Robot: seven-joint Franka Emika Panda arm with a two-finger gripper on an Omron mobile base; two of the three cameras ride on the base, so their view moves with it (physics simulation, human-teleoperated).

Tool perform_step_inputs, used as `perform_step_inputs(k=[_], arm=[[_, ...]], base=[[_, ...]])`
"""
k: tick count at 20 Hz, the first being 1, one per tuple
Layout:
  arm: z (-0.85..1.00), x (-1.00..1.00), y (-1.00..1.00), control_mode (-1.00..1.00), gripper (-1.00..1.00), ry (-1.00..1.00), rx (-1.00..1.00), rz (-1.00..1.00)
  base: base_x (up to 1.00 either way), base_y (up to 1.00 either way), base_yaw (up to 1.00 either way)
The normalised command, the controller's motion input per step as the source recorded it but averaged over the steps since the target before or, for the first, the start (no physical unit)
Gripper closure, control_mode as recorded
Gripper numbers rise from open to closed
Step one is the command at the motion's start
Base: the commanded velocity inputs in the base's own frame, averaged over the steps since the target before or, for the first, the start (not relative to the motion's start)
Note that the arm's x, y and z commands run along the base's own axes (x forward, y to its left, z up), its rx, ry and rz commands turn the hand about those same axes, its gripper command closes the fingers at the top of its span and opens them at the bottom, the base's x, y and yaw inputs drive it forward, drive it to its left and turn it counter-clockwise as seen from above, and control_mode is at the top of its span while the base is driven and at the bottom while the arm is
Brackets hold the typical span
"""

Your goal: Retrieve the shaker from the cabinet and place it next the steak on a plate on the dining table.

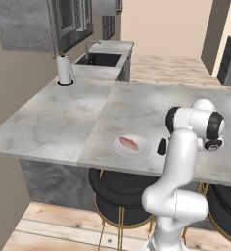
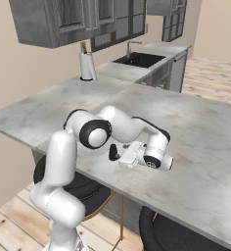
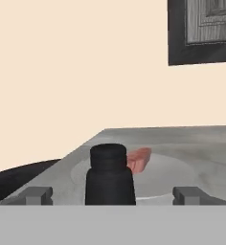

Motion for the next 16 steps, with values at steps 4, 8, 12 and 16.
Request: perform_step_inputs(k=[4,8,12,16], arm=[[0.18,-0.22,-0.3,-1.0,-1.0,-0.09,0.08,0.0],[0.66,-0.41,0.0,-1.0,-1.0,-0.17,0.04,0.0],[0.99,-0.51,0.0,-1.0,-1.0,-0.13,0.01,0.0],[1.0,-0.54,0.0,-1.0,-1.0,-0.09,0.0,0.0]], base=[[0.0,0.0,0.0],[0.0,0.0,0.0],[0.0,0.0,0.0],[0.0,0.0,0.0]])
